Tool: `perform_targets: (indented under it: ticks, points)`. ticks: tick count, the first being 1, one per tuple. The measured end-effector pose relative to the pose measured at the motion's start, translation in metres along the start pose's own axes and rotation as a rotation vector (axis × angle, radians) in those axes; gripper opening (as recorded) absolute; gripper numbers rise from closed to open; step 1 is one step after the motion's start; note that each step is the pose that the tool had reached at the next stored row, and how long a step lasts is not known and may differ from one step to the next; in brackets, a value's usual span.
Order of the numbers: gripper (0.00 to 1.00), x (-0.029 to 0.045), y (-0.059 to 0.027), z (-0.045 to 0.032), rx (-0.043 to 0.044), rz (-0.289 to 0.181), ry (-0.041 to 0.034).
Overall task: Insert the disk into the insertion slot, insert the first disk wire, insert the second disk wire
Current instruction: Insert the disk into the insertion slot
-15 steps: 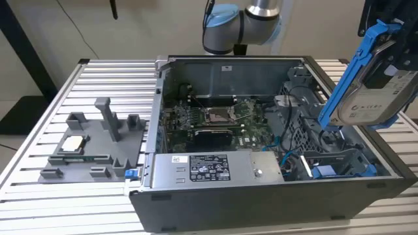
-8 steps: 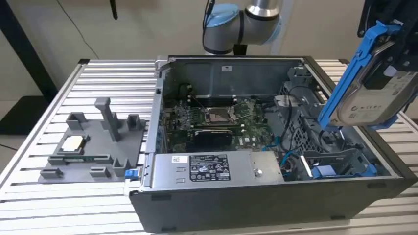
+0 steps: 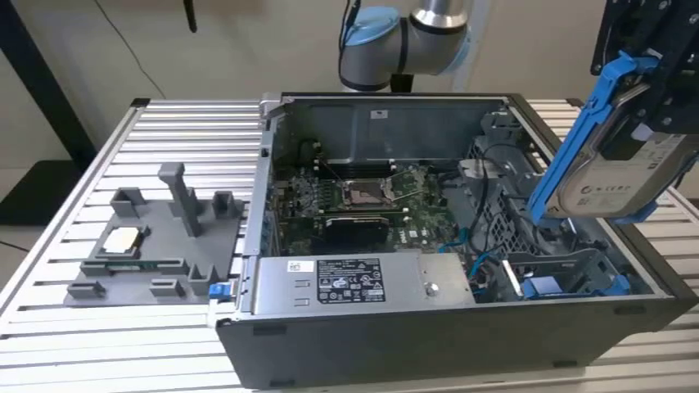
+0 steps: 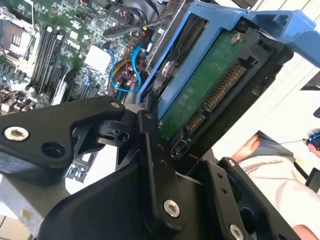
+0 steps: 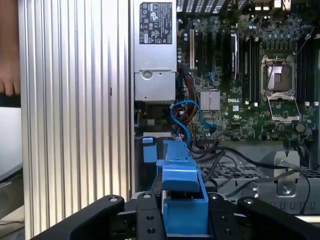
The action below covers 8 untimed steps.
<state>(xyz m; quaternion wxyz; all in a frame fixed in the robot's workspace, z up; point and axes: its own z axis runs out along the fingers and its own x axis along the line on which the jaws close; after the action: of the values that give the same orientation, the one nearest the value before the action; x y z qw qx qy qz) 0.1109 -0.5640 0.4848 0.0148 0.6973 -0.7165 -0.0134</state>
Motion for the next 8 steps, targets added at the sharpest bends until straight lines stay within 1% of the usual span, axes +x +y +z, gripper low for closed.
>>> perform_targets:
  ticks: [8]
  points:
    - [0.33, 0.0001, -0.0009, 0.0118, -0.0075, 0.007, -0.0001]
